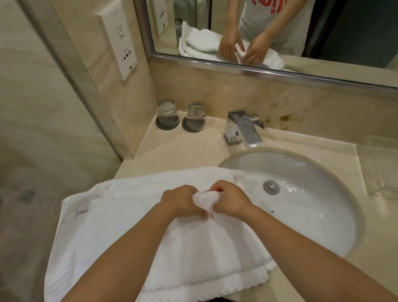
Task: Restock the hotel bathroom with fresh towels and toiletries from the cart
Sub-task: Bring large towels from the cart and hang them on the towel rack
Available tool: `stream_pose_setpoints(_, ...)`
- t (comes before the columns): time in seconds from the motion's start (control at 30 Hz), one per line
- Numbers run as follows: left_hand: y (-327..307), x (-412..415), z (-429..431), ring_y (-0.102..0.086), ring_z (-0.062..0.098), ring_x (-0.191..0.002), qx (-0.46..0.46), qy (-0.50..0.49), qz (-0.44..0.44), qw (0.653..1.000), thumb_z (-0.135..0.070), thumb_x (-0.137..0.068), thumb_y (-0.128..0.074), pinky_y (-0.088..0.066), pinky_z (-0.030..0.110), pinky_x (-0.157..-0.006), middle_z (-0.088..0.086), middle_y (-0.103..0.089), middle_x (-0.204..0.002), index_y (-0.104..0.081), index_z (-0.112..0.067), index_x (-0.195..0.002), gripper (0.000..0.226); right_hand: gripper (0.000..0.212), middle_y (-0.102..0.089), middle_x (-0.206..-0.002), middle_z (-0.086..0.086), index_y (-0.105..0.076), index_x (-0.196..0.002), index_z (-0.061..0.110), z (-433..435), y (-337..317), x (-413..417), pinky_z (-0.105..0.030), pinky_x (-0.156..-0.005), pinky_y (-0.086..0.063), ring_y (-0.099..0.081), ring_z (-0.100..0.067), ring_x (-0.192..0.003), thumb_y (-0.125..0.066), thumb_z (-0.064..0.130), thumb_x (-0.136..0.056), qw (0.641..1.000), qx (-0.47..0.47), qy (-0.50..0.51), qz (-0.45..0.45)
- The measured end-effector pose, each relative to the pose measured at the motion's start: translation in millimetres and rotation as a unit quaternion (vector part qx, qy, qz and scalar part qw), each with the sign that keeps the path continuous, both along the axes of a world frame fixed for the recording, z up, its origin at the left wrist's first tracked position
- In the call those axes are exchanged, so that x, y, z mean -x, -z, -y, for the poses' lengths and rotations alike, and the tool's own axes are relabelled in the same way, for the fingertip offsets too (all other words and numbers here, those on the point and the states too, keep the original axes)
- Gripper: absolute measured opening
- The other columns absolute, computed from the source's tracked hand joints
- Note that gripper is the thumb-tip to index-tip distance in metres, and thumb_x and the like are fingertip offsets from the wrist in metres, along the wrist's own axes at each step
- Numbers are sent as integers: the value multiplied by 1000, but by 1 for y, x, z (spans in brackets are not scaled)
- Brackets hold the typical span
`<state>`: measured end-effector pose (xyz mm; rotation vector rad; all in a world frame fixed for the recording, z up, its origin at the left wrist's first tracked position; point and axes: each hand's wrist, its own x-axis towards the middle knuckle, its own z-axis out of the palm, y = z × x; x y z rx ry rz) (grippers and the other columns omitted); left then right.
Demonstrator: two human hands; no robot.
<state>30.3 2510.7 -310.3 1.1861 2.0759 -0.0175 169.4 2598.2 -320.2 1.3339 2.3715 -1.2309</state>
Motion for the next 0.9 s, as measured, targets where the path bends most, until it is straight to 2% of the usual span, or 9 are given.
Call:
stream_pose_setpoints(0.1, -1, 0, -3, -62, 17, -84, -46, -50, 63, 996, -58, -77, -68, -44, 29, -68, -7, -62, -80, -60, -23, -80, 36, 49, -57, -125, 2, -57, -125, 23, -3, -3, -12, -32, -96, -47, -56, -18, -116, -68, 15, -78, 995, 13, 81, -58)
stream_pose_setpoints(0.2, -4, 5, -2, -62, 19, -78, -107, -114, 124, 980, -50, -84, -65, -45, 32, -68, -4, -63, -75, -59, -19, -67, 36, 60, -48, -138, -6, -48, -139, 19, -3, -9, -19, -36, -102, -45, -50, -23, -124, -67, 15, -83, 984, 9, 160, -81)
stream_pose_setpoints(0.33, -16, 15, 9, -67, 23, -86, -188, -265, 190, 926, -43, -86, -64, -54, 39, -85, 2, -72, -89, -70, -14, -88, 30, 66, -37, -150, -9, -32, -150, 18, 7, -17, -25, -40, -107, -38, -39, -29, -136, -60, 29, -91, 969, 25, 235, -76)
stream_pose_setpoints(0.43, -24, 22, 16, -68, 29, -86, -225, -337, 188, 895, -41, -88, -62, -54, 42, -85, 6, -71, -87, -68, -13, -87, 29, 72, -31, -155, -11, -21, -154, 14, 22, -19, -26, -40, -110, -35, -35, -32, -140, -57, 32, -94, 959, 85, 260, -76)
stream_pose_setpoints(0.6, -33, 17, 24, -61, 27, -91, -231, -305, 149, 912, -39, -94, -55, -48, 37, -84, 2, -63, -93, -60, -14, -98, 25, 78, -23, -160, -10, -11, -156, 8, 48, -17, -24, -38, -110, -32, -30, -29, -144, -57, 24, -95, 924, 192, 313, -107)
stream_pose_setpoints(0.7, -39, 13, 27, -64, 27, -87, -244, -313, 191, 898, -32, -91, -58, -52, 39, -84, 3, -66, -88, -62, -15, -92, 18, 72, -31, -154, -11, -21, -152, 8, 59, -18, -22, -41, -109, -37, -38, -31, -138, -59, 21, -93, 865, 257, 404, -149)
stream_pose_setpoints(0.77, -44, 12, 30, -61, 28, -74, -254, -334, 214, 882, -25, -86, -60, -50, 39, -76, 4, -62, -74, -59, -13, -74, 16, 63, -37, -148, -11, -29, -149, 9, 65, -19, -19, -43, -106, -43, -45, -31, -131, -58, 20, -94, 832, 305, 432, -165)
stream_pose_setpoints(0.83, -52, 11, 35, -44, 26, -63, -264, -365, 230, 863, -20, -80, -59, -37, 39, -66, 3, -44, -62, -41, -15, -60, 27, 50, -51, -134, -11, -40, -142, 8, 69, -21, -19, -37, -86, -52, -58, -27, -111, -56, 20, -96, 810, 331, 446, -187)
stream_pose_setpoints(0.9, -63, 11, 40, -34, 22, -64, -283, -390, 245, 841, -19, -76, -56, -29, 38, -65, 4, -35, -64, -35, -15, -62, 26, 33, -63, -105, -9, -51, -127, 7, 72, -29, -20, -29, -61, -52, -62, -20, -81, -54, 21, -97, 793, 348, 453, -211)
